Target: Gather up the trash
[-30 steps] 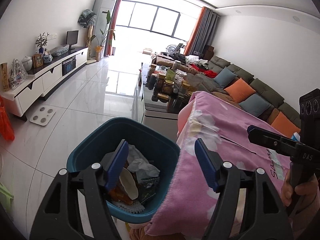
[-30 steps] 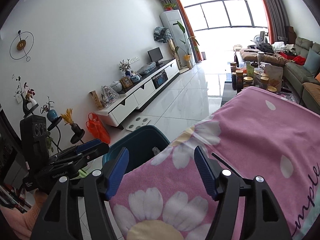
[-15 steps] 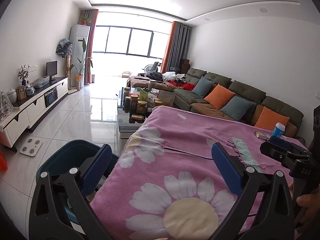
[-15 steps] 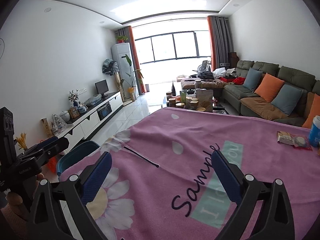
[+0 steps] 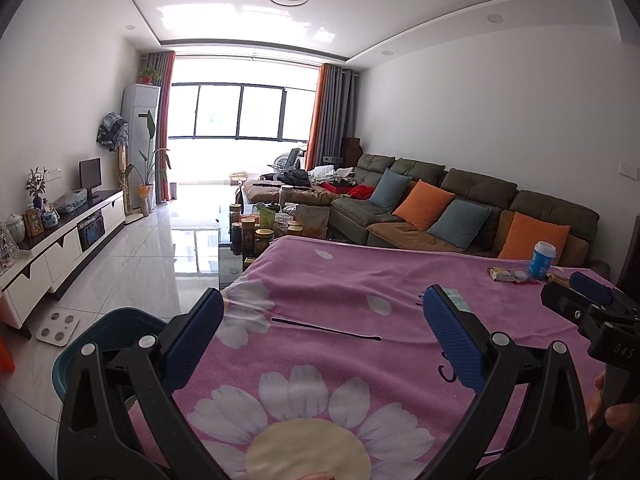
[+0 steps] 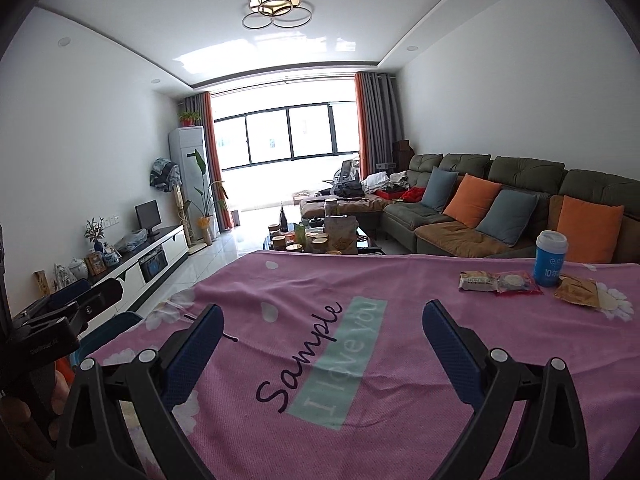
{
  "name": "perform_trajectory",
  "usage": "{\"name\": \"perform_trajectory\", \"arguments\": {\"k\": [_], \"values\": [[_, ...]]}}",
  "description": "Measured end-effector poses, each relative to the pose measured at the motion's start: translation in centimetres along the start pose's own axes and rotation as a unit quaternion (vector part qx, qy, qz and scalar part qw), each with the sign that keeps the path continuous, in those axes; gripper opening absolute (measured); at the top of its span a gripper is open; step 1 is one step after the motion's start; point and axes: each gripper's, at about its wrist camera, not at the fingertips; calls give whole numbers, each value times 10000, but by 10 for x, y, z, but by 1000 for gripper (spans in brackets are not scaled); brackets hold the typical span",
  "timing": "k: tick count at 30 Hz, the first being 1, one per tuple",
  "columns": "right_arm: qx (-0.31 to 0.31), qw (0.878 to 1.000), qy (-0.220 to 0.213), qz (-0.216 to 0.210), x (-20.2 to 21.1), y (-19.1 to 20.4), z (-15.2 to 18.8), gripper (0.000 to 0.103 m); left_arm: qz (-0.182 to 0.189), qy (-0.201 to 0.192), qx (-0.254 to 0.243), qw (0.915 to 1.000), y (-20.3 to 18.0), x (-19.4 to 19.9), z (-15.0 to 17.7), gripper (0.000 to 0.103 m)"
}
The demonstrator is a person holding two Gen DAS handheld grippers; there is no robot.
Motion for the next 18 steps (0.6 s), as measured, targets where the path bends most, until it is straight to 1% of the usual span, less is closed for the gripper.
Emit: {"name": "perform_trajectory", "arguments": {"k": [9, 18], "values": [[-83, 9996, -157, 241, 15, -9, 4, 96, 50, -130, -177, 9997, -18, 6, 6, 98], [-108, 9993, -183, 292, 22, -9, 5, 96, 47, -184, -234, 9995, -24, 11, 4, 98]]}}
Point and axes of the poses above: each gripper's, at about its wrist camera, not at the fingertips, and x roughly against the way its jaws point, y to its left, z to its underside, and after that the axes turned 9 degrees about x, right-handed
